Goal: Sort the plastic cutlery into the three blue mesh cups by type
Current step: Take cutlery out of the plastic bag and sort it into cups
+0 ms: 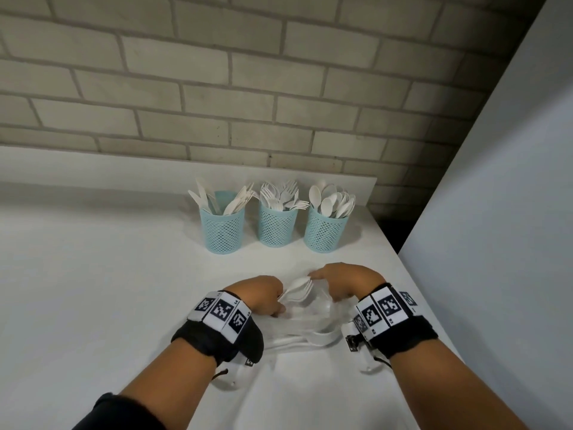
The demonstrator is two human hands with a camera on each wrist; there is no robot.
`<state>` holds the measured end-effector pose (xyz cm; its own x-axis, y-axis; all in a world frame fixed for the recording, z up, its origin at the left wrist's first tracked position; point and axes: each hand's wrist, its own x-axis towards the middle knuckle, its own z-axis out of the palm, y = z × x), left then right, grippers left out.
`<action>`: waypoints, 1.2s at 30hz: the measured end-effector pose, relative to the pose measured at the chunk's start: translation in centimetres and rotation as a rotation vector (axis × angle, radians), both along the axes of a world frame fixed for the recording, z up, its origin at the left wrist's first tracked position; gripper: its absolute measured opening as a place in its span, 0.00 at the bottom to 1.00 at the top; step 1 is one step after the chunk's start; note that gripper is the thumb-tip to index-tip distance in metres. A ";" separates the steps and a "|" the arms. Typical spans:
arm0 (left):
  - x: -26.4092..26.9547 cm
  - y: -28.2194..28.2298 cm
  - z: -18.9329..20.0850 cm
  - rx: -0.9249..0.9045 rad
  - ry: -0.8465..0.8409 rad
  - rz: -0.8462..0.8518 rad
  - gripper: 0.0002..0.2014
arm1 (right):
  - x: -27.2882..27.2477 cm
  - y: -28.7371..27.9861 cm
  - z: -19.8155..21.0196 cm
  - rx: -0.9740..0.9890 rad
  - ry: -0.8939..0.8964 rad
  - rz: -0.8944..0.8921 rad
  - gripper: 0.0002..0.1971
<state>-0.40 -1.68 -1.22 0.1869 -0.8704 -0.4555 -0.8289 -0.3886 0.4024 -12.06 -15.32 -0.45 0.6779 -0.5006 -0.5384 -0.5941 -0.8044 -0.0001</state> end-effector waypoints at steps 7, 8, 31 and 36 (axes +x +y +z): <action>1.5 0.5 1.5 -0.300 0.817 0.383 0.07 | 0.8 -0.4 2.4 0.038 -0.149 -0.015 0.29; 1.6 0.4 1.8 -0.349 0.879 0.407 0.07 | 1.0 -0.3 3.3 0.043 -0.241 -0.019 0.25; 1.7 0.3 2.4 -0.613 1.177 0.648 0.08 | 4.1 0.9 4.0 0.722 -1.149 -0.452 0.13; 2.1 0.4 2.1 -0.602 1.131 0.711 0.09 | 4.8 -1.1 6.1 0.520 -1.209 -0.543 0.15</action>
